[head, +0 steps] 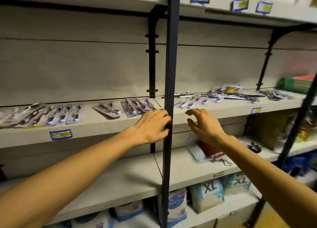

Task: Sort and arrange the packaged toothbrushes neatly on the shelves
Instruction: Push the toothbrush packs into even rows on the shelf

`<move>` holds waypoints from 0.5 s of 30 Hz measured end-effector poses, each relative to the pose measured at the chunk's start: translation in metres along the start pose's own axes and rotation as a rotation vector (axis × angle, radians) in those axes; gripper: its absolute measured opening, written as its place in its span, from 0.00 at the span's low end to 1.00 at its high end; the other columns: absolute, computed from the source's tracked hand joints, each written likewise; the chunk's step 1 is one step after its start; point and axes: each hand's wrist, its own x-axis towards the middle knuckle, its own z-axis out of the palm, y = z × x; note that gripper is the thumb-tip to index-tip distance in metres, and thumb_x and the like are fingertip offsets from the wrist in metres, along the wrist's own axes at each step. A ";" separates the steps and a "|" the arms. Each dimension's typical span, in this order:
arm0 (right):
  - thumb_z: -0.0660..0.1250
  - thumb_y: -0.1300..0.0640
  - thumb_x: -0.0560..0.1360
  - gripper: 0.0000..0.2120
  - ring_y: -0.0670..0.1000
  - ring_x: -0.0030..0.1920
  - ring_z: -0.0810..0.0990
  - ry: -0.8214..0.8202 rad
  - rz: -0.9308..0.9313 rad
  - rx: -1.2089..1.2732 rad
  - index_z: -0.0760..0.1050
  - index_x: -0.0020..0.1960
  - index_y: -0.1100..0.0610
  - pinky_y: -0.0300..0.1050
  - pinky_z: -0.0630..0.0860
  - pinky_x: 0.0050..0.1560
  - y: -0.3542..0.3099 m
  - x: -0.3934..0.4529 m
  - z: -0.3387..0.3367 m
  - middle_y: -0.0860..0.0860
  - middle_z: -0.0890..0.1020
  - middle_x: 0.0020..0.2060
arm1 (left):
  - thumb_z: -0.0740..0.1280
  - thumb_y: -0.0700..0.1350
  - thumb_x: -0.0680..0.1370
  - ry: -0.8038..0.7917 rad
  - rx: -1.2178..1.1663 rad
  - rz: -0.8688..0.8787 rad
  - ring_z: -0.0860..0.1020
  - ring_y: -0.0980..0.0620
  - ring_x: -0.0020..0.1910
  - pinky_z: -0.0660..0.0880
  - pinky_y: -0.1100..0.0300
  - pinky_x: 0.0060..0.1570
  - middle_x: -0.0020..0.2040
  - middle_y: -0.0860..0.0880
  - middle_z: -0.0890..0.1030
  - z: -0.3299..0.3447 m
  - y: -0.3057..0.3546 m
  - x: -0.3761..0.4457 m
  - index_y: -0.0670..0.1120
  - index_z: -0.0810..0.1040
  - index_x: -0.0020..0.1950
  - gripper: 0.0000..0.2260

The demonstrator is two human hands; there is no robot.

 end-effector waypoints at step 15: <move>0.63 0.52 0.80 0.18 0.53 0.65 0.73 -0.051 0.092 -0.224 0.73 0.69 0.52 0.51 0.76 0.60 0.206 0.068 -0.019 0.51 0.77 0.66 | 0.63 0.58 0.78 0.033 -0.116 -0.243 0.73 0.45 0.63 0.70 0.51 0.59 0.62 0.48 0.76 0.096 0.029 0.231 0.48 0.76 0.61 0.18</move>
